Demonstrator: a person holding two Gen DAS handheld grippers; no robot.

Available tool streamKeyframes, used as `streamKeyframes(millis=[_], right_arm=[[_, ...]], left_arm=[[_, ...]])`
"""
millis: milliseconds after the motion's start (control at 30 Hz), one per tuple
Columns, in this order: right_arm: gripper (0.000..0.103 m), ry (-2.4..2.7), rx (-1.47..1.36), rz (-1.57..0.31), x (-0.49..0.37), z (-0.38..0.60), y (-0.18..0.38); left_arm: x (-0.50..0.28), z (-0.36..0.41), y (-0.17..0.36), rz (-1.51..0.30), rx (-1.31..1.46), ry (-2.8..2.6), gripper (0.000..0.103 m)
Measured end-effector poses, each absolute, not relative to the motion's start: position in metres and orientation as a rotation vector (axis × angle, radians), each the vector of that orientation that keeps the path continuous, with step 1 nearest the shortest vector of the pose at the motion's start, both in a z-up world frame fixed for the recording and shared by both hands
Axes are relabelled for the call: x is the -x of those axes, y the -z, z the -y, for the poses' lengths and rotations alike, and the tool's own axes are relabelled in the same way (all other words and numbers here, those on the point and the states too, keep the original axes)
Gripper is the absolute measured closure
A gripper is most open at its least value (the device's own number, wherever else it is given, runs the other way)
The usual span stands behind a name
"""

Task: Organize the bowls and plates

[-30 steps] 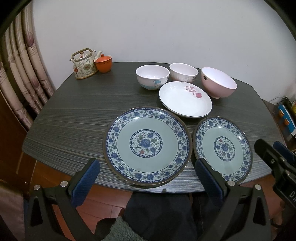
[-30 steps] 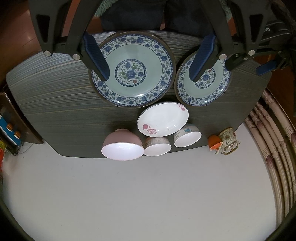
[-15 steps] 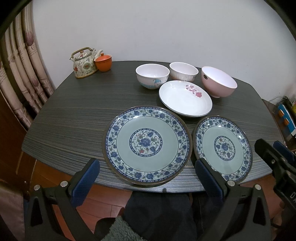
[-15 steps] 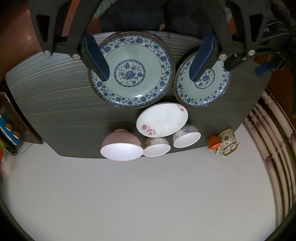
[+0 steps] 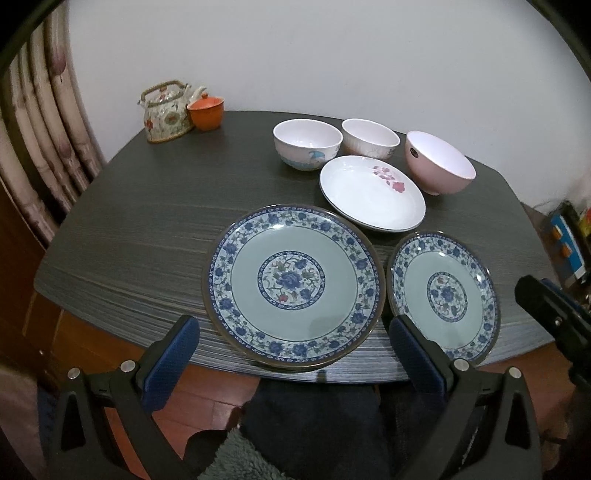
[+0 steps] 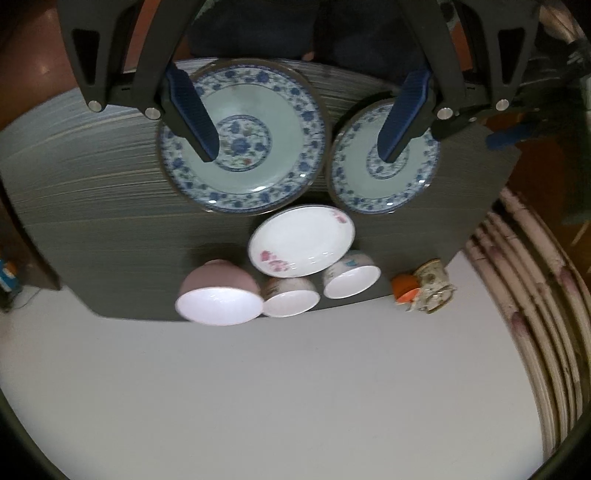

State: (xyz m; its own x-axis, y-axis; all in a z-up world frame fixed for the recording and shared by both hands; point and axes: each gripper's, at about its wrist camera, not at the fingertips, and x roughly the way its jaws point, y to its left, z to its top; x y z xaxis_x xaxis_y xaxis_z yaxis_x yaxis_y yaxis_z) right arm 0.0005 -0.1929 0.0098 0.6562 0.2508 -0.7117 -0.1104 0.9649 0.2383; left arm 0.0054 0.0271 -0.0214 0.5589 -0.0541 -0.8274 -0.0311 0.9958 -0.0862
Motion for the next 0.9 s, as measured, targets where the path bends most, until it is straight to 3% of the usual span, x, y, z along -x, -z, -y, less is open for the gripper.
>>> streamKeyframes(millis=[133, 333, 433, 633, 900], right_arm=[[0.016, -0.300, -0.178, -0.868, -0.016, 0.190, -0.008], [0.034, -0.473, -0.239, -0.989, -0.058, 0.180, 0.005], [0.054, -0.534, -0.274, -1.065, -0.083, 0.173, 0.018], [0.075, -0.560, -0.336, -1.186, -0.125, 0.165, 0.049], [0.083, -0.564, -0.315, -1.278, -0.162, 0.149, 0.079]], left_arm=[[-0.013, -0.044, 0.021, -1.000, 0.166, 0.027, 0.008], [-0.029, -0.084, 0.023, -1.044, 0.327, 0.022, 0.027], [-0.037, -0.103, 0.027, -1.069, 0.402, 0.022, 0.037], [-0.059, -0.127, 0.046, -1.140, 0.503, 0.022, 0.046], [-0.078, -0.138, 0.069, -1.198, 0.541, 0.027, 0.048]])
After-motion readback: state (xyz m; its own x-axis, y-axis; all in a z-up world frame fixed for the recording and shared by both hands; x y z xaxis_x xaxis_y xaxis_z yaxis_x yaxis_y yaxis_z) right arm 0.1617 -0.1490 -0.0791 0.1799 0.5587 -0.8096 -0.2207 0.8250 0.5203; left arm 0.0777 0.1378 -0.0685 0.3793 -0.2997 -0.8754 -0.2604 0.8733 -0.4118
